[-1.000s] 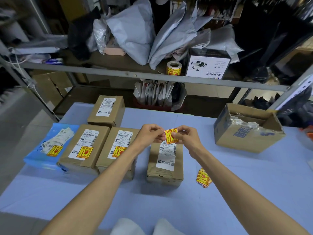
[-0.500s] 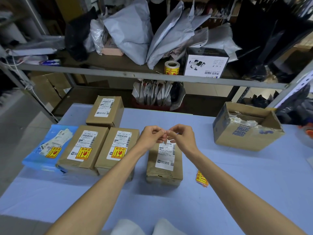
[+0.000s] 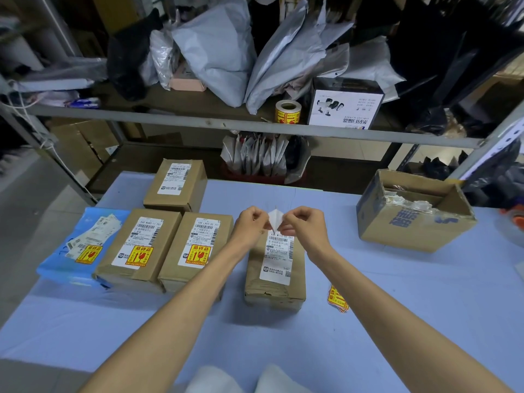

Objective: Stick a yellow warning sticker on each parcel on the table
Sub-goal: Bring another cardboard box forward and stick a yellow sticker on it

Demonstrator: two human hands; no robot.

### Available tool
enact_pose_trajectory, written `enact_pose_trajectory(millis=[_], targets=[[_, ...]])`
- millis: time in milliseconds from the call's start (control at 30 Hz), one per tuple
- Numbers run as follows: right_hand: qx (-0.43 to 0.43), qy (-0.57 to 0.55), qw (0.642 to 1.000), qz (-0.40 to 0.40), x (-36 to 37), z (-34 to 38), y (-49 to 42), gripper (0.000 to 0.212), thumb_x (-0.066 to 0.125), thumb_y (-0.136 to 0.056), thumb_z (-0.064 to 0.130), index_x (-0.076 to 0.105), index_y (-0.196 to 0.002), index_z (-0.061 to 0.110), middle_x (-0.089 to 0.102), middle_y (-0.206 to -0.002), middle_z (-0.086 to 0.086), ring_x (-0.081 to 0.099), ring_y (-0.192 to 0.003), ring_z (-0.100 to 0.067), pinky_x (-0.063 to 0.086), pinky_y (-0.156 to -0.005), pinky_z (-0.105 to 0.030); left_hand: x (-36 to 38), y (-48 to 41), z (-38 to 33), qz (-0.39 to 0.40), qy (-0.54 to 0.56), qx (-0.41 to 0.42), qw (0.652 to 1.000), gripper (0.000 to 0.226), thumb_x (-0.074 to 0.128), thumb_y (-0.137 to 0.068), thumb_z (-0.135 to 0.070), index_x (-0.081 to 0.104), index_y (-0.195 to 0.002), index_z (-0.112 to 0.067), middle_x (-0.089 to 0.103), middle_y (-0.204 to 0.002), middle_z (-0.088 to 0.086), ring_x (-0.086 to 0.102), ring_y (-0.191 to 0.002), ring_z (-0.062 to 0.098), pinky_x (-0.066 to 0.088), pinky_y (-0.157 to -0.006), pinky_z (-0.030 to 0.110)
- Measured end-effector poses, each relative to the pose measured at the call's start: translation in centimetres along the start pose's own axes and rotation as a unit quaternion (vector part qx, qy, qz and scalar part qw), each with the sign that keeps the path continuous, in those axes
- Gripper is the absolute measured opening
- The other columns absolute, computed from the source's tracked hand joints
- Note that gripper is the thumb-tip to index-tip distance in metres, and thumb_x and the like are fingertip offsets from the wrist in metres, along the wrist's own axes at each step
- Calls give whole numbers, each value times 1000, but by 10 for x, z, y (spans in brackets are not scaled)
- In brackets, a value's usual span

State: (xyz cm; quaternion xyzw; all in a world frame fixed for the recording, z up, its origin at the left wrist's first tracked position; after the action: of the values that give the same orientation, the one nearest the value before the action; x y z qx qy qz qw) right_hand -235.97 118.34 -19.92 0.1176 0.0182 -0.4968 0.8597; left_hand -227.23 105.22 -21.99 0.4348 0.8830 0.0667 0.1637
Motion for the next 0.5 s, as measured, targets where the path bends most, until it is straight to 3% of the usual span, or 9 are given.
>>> enact_pose_trajectory(millis=[133, 233, 300, 500], targets=[[7, -2, 1000, 24, 6, 1, 0, 9, 58, -87, 1, 65, -86, -4, 72, -73, -15, 73, -68, -24, 59, -61, -26, -4, -2, 0, -33, 11, -29, 999, 15, 39, -96, -21, 48, -85, -14, 61, -95, 11, 59, -91, 24, 50, -87, 46], [7, -12, 999, 38, 11, 2, 1, 10, 57, -87, 1, 65, -87, -4, 72, -75, -17, 73, -69, -25, 59, -61, -27, 0, -1, -6, -28, 4, -22, 999, 18, 41, -98, -29, 48, -98, -12, 58, -101, 8, 56, -93, 21, 47, -82, 40], [7, -23, 999, 38, 12, 3, 2, 10, 57, -87, 1, 65, -86, -4, 72, -75, -19, 73, -69, -27, 60, -62, -28, 4, 0, -6, -11, 14, -8, 1000, 21, 50, -96, -34, 50, -102, -15, 60, -105, 3, 58, -97, 18, 49, -88, 38], [-6, -43, 998, 43, 8, 4, 4, 10, 61, -87, 3, 64, -88, -7, 69, -80, -24, 72, -71, -35, 62, -65, -37, -3, -2, -4, -20, 36, 14, 999, 9, 65, -88, -17, 59, -87, -23, 65, -96, 5, 64, -103, 29, 55, -88, 50]])
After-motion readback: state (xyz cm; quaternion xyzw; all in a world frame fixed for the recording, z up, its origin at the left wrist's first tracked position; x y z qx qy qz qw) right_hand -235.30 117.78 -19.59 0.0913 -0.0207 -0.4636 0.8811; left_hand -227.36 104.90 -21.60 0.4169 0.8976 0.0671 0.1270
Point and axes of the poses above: each hand's wrist, its own y-axis away from the middle knuckle, its own x-axis out of the palm, z = x × y, the point moved 10 cm from there along -y, towards the middle knuckle
